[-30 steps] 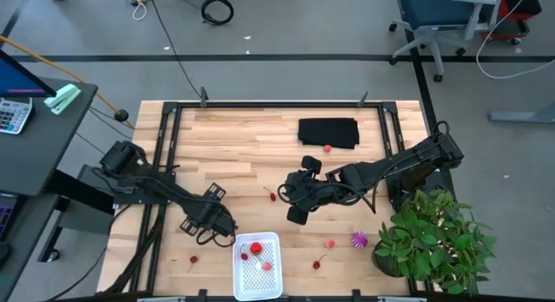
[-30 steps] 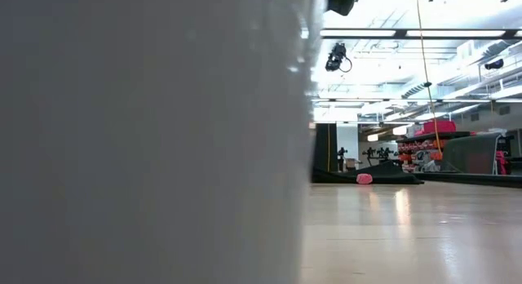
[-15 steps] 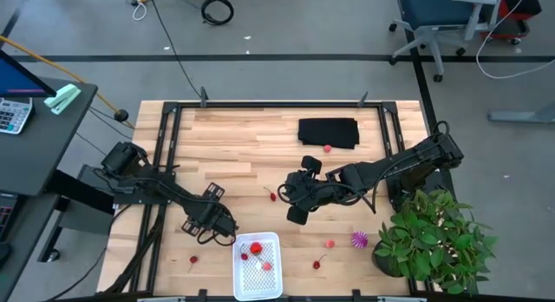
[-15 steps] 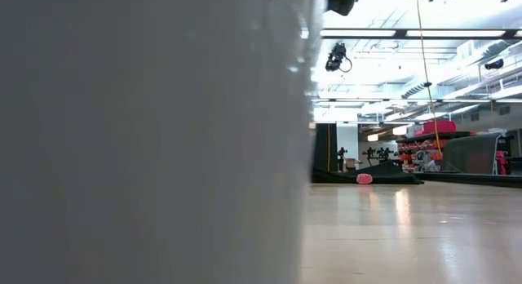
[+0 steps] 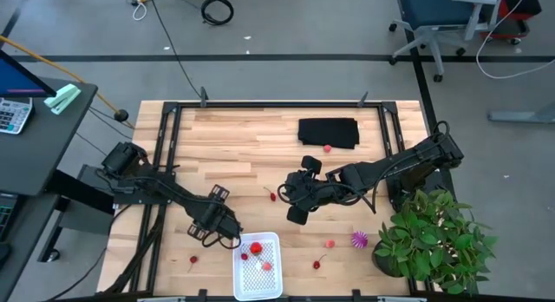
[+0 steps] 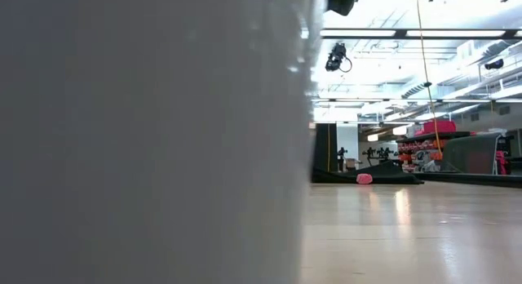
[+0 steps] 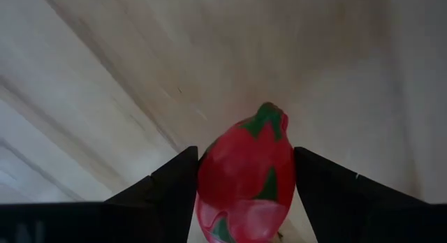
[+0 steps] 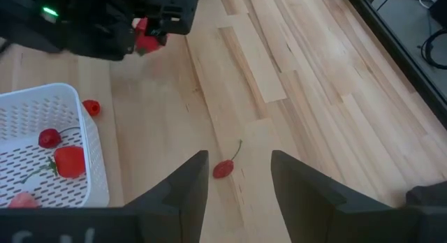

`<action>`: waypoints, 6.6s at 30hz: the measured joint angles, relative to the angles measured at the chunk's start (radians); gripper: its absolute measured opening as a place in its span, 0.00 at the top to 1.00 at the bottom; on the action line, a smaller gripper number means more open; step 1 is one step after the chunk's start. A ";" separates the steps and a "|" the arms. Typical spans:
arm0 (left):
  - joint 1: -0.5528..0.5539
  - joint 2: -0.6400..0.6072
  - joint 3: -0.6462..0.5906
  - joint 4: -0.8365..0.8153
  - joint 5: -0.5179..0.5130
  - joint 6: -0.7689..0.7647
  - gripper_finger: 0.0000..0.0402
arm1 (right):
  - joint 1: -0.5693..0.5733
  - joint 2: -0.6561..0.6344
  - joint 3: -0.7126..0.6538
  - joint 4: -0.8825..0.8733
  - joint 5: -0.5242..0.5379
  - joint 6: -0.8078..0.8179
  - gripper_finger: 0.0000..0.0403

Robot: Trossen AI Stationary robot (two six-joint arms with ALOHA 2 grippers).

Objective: Pick and placing Produce into tupperware
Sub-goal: Put the dragon fruit into the white basket, then put the top lychee into the white basket

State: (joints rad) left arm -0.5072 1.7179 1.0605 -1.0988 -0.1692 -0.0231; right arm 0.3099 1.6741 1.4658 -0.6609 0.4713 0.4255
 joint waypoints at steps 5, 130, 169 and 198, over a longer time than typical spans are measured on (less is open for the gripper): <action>0.000 -0.001 0.126 -0.002 -0.002 -0.050 0.43 | 0.000 0.000 0.000 0.000 0.000 0.000 0.59; 0.068 0.056 0.693 0.249 0.121 0.121 0.46 | -0.178 0.000 0.000 -0.575 0.151 0.415 0.59; 0.493 -0.021 1.251 -0.409 -0.171 0.087 0.58 | -0.699 0.000 -0.559 0.109 -0.189 0.199 0.59; 0.500 -0.016 1.251 -0.405 -0.170 0.085 0.60 | -0.683 -0.002 -0.676 0.261 -0.181 0.209 0.65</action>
State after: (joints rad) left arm -0.0074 1.7016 2.3116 -1.5040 -0.3397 0.0620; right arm -0.3734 1.6718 0.7895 -0.4001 0.2908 0.6341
